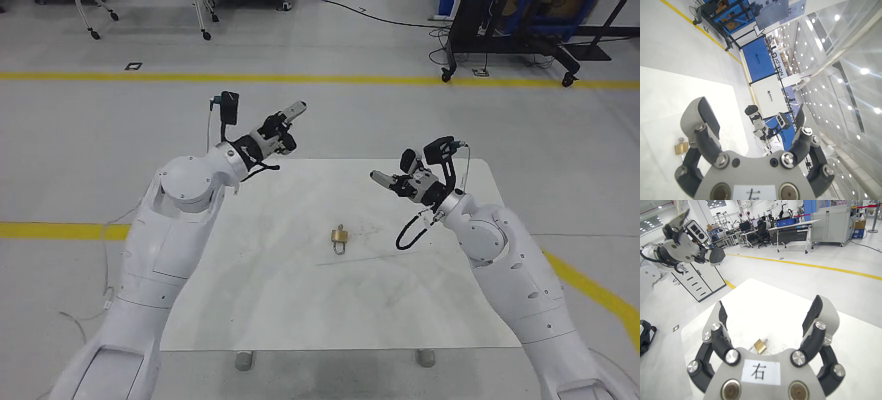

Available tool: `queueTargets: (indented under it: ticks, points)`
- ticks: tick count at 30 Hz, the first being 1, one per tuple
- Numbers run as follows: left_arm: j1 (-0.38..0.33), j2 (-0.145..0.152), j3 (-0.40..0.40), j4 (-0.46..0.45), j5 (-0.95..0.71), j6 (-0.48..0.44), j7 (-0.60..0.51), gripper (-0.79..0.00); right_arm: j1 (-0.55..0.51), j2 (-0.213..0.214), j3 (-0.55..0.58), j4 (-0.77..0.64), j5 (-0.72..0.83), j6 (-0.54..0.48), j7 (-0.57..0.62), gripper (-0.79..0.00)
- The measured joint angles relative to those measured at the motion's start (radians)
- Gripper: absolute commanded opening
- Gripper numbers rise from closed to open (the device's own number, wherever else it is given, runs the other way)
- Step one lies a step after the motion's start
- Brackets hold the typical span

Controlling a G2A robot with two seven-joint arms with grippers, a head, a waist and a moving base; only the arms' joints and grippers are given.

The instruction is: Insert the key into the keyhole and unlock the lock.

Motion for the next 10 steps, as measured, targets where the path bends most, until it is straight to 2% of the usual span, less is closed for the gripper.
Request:
queueTargets:
  ticks: [7,10]
  points:
    - [0.002,0.000,0.000,0.020,0.004,-0.001,0.002,0.000,-0.002,0.000,0.001,-0.001,-0.002,0.001,-0.001,-0.001]
    - [0.028,0.004,-0.013,0.005,0.046,-0.003,0.019,0.000,-0.020,-0.001,0.012,-0.012,-0.022,0.015,-0.008,-0.001]
